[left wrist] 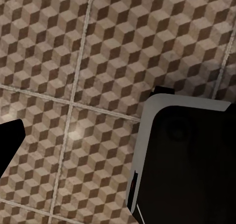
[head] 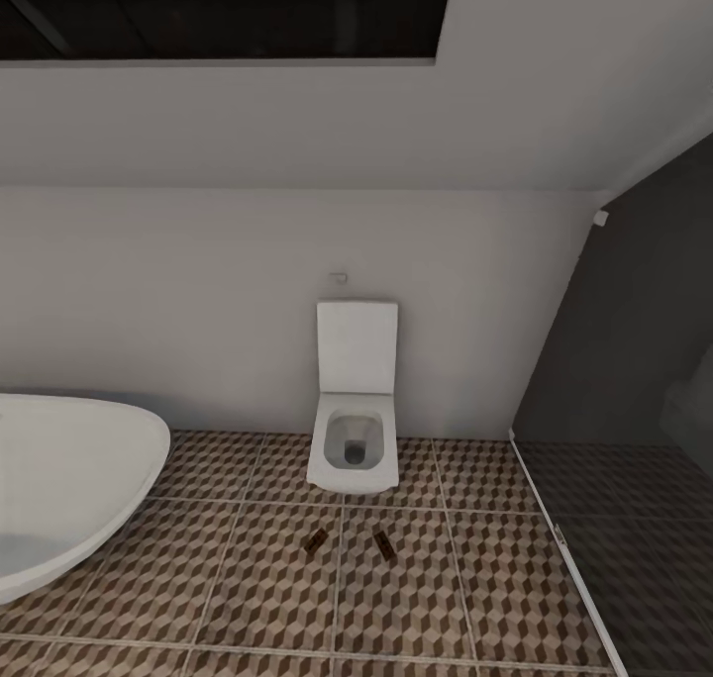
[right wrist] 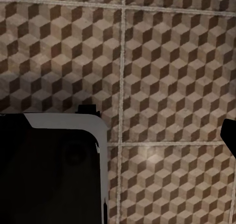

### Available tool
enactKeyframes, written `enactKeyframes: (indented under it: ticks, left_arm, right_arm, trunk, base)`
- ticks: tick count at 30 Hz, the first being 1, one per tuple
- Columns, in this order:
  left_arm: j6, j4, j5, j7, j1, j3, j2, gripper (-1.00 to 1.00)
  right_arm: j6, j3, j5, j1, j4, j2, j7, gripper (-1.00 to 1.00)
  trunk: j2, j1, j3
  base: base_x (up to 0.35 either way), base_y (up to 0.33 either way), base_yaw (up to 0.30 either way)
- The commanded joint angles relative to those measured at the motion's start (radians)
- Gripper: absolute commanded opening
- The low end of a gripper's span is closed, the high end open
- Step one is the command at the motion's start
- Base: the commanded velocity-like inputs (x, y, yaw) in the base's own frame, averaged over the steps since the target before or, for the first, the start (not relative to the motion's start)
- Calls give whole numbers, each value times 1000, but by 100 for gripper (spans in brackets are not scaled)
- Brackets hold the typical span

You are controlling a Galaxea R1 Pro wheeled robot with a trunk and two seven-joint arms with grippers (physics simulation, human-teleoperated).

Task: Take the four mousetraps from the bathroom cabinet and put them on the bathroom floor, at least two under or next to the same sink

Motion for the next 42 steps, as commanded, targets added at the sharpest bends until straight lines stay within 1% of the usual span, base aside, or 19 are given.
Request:
enactKeyframes:
  ticks: [1,14,23,26,32,33,39,42]
  left_arm:
    - [-6,4,7,-1,-2,-8,0,100]
    - [-6,4,7,-1,-2,-8,0,100]
    - [-6,4,7,-1,-2,-8,0,100]
    - [-8,3,7,-6,-2,-9,-13,100]
    - [-7,3,7,-8,-2,-10,-52,100]
    - [-7,3,7,-8,-2,-10,-62,100]
    - [-5,4,7,-9,-2,-11,-86,100]
    - [-5,4,7,-8,-2,-11,-89,100]
  right_arm:
    - [-4,-8,10,-1,1,0,-2,100]
    - [-4,-6,13,-1,2,1,-1,100]
    - [-5,-4,11,-1,1,14,0,100]
    - [-4,-4,11,0,1,16,0,100]
    - [-3,-4,12,4,1,26,0,100]
    - [-3,-4,12,4,1,28,0,100]
    - [-4,-5,11,6,1,30,1,100]
    - [-5,-5,10,8,1,30,1,100]
  trunk:
    - [-2,1,-2]
    - [-2,1,-2]
    - [-2,1,-2]
    - [-2,1,-2]
    - [-2,1,-2]
    - [-2,1,-2]
    - [-2,1,-2]
    - [-2,1,-2]
  base:
    - [0,0,0]
    - [0,0,0]
    - [0,0,0]
    - [0,0,0]
    - [0,0,0]
    - [0,0,0]
    - [0,0,0]
    - [0,0,0]
